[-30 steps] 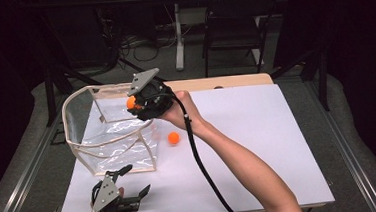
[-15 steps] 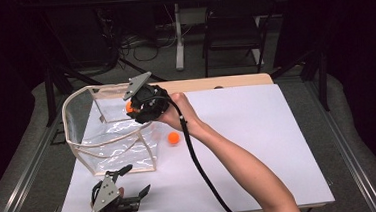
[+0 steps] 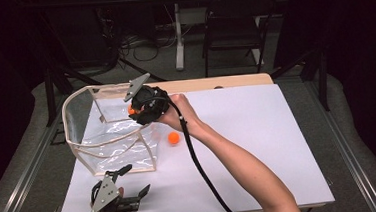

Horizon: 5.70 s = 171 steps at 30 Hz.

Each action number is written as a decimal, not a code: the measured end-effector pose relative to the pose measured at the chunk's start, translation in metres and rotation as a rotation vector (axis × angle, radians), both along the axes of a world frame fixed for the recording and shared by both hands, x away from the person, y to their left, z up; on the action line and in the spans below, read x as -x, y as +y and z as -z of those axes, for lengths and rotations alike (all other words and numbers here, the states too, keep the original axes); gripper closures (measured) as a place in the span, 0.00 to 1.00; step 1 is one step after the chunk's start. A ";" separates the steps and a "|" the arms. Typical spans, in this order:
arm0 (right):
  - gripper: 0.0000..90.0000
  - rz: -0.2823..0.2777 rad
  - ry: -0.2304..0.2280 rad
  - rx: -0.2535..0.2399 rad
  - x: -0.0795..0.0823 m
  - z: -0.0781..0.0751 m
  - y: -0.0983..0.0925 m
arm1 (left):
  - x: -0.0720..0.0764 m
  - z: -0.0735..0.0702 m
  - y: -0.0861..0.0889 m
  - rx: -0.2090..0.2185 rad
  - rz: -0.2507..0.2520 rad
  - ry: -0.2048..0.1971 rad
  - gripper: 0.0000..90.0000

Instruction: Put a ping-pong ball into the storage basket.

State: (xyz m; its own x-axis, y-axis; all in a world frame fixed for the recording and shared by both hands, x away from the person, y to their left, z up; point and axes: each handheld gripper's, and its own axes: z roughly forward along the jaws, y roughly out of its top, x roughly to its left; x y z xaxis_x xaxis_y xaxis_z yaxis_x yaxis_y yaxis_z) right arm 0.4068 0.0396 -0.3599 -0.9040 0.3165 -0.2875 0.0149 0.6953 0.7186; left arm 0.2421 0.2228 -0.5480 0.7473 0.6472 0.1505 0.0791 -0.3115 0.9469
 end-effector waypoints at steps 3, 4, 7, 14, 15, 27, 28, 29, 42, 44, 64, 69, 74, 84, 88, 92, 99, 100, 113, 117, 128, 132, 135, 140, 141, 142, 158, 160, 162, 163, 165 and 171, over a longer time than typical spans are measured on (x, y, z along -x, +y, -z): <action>0.56 0.002 0.006 0.007 -0.001 0.001 0.000 | 0.000 0.000 0.000 0.000 0.000 0.000 0.17; 0.56 0.003 0.005 0.008 -0.001 0.001 0.001 | 0.000 0.000 0.000 0.000 0.000 0.000 0.17; 0.56 0.001 0.009 0.012 -0.001 0.003 0.001 | 0.000 0.000 0.000 0.000 0.000 0.000 0.17; 0.56 0.001 0.013 0.034 -0.002 0.005 0.005 | 0.000 0.000 0.000 0.004 0.000 -0.002 0.17; 0.56 0.001 0.012 0.035 -0.001 0.005 0.005 | 0.000 0.000 0.001 0.003 0.000 -0.001 0.17; 0.56 0.003 0.018 0.076 -0.001 0.008 0.011 | 0.000 0.000 -0.001 0.002 0.001 -0.001 0.17; 0.56 0.003 0.019 0.079 -0.001 0.008 0.011 | 0.000 0.000 0.000 0.000 0.001 -0.001 0.17; 0.56 0.001 0.018 0.083 -0.002 0.009 0.012 | 0.000 0.000 0.000 0.001 0.002 0.000 0.17; 0.56 0.014 0.041 0.108 -0.004 0.013 0.015 | 0.000 0.000 0.000 0.004 0.001 -0.001 0.17; 0.56 0.017 0.044 0.105 -0.004 0.014 0.015 | 0.000 0.000 0.000 0.003 0.001 -0.001 0.17; 0.56 0.022 0.065 0.121 -0.007 0.017 0.015 | 0.000 0.000 0.000 0.003 0.001 -0.002 0.17; 0.56 0.022 0.069 0.120 -0.007 0.018 0.016 | 0.000 0.000 0.001 0.003 0.000 -0.001 0.17; 0.45 0.041 0.072 0.093 -0.007 0.017 0.013 | 0.000 0.000 0.001 0.004 0.000 -0.001 0.17; 0.13 0.071 0.105 -0.038 -0.008 0.006 -0.005 | 0.000 0.000 0.001 0.004 0.000 0.000 0.17; 0.10 0.072 0.108 -0.063 -0.009 0.001 -0.012 | 0.000 0.000 0.001 0.004 0.000 0.000 0.17; 0.09 0.072 0.117 -0.085 -0.009 -0.002 -0.019 | 0.000 0.000 0.001 0.007 -0.001 0.000 0.17; 0.07 0.075 0.122 -0.118 -0.007 -0.008 -0.035 | 0.000 0.000 0.001 0.007 -0.003 0.001 0.17; 0.07 0.076 0.123 -0.120 -0.007 -0.008 -0.038 | 0.000 0.000 0.001 0.006 -0.002 0.001 0.17; 0.06 0.092 0.124 -0.147 -0.003 -0.005 -0.068 | 0.000 0.000 0.000 0.002 -0.001 0.000 0.17; 0.05 0.094 0.135 -0.145 -0.001 0.001 -0.076 | 0.000 0.000 0.000 0.003 0.000 -0.001 0.17; 0.04 0.093 0.143 -0.136 0.007 0.021 -0.090 | -0.001 0.000 0.000 0.002 0.000 0.000 0.17; 0.03 0.095 0.154 -0.145 0.010 0.028 -0.095 | -0.001 0.000 0.000 0.002 0.001 0.001 0.17; 0.02 0.096 0.158 -0.148 0.013 0.034 -0.099 | -0.001 0.000 -0.001 0.003 0.002 0.001 0.17; 0.02 0.103 0.166 -0.145 0.017 0.046 -0.106 | -0.001 0.000 -0.001 0.004 0.001 0.001 0.17; 0.02 0.102 0.167 -0.146 0.017 0.048 -0.107 | 0.000 0.000 -0.001 0.003 0.001 0.001 0.17; 0.02 0.105 0.170 -0.148 0.018 0.051 -0.109 | 0.000 0.000 -0.001 0.003 0.001 0.000 0.17; 0.01 0.138 0.199 -0.140 0.030 0.103 -0.134 | 0.000 0.000 -0.001 -0.001 0.000 -0.003 0.17; 0.01 0.146 0.200 -0.142 0.031 0.108 -0.137 | 0.000 0.000 -0.001 0.001 -0.002 -0.002 0.17; 0.01 0.149 0.208 -0.147 0.032 0.114 -0.141 | -0.001 0.000 -0.001 0.002 -0.002 -0.003 0.17; 0.01 0.153 0.208 -0.150 0.032 0.116 -0.142 | -0.001 0.000 -0.001 0.003 -0.002 -0.004 0.17; 0.01 0.157 0.207 -0.152 0.033 0.121 -0.146 | -0.001 0.000 -0.001 0.006 -0.003 -0.005 0.17; 0.01 0.180 0.208 -0.136 0.031 0.128 -0.155 | -0.001 0.000 -0.001 0.011 0.003 -0.004 0.17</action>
State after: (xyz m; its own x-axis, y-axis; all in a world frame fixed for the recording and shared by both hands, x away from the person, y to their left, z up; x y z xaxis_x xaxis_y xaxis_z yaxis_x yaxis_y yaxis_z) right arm 0.3759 -0.1152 -0.4881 -0.8649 0.4998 -0.0462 0.2858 0.5659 0.7734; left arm 0.2430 0.2218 -0.5480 0.7487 0.6466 0.1464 0.0748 -0.3018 0.9504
